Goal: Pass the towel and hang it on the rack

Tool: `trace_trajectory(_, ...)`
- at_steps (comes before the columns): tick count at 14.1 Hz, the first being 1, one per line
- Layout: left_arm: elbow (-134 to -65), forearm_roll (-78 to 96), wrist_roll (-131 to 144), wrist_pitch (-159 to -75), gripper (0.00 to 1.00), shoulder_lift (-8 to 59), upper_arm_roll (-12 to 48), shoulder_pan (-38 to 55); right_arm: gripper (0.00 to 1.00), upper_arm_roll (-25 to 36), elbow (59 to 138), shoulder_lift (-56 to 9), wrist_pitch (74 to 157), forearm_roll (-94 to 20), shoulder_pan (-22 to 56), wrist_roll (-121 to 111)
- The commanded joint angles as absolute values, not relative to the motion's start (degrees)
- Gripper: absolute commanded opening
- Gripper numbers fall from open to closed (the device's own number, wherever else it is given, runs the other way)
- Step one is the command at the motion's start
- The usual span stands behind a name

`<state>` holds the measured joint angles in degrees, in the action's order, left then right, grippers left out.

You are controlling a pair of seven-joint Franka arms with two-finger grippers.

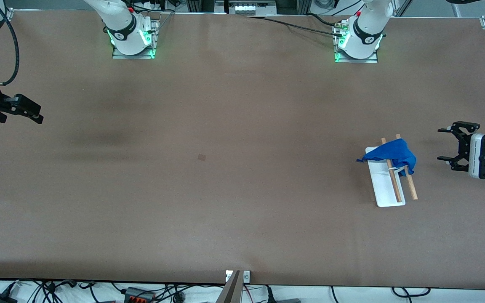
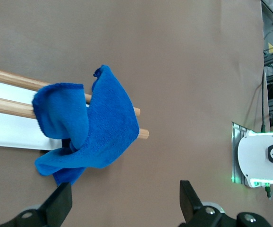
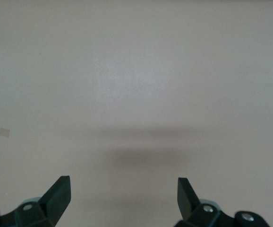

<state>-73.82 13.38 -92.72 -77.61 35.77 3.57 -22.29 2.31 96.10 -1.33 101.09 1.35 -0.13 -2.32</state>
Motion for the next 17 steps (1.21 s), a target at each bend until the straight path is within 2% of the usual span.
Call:
trace_trajectory(1, -68.66, 12.13, -86.59, -73.05, 1.00, 35.25, 4.13, -22.15, 1.00, 1.58, 94.75, -1.32, 99.58, 1.41, -1.14, -2.46)
trace_trajectory(7, -56.71, 12.13, -73.94, -64.18, 1.00, 35.51, 3.70, -21.10, 1.00, 0.53, 94.66, -1.40, 99.58, 1.06, -3.33, -2.29)
trace_trajectory(10, -53.45, 8.65, -70.67, -63.54, 1.00, 35.42, 3.69, -19.09, 1.00, 0.79, 94.75, -1.32, 98.88, 1.14, -2.29, -2.29)
trace_trajectory(14, -52.91, 5.62, -65.32, -64.51, 1.00, 34.64, 3.61, -16.61, 1.00, 0.79, 94.75, -1.06, 97.38, 1.41, -2.46, -2.46)
trace_trajectory(17, -56.75, 5.01, -50.33, -64.86, 1.00, 28.77, 3.34, -14.69, 1.00, 0.79, 94.83, -0.79, 97.21, 1.49, -2.28, -1.50)
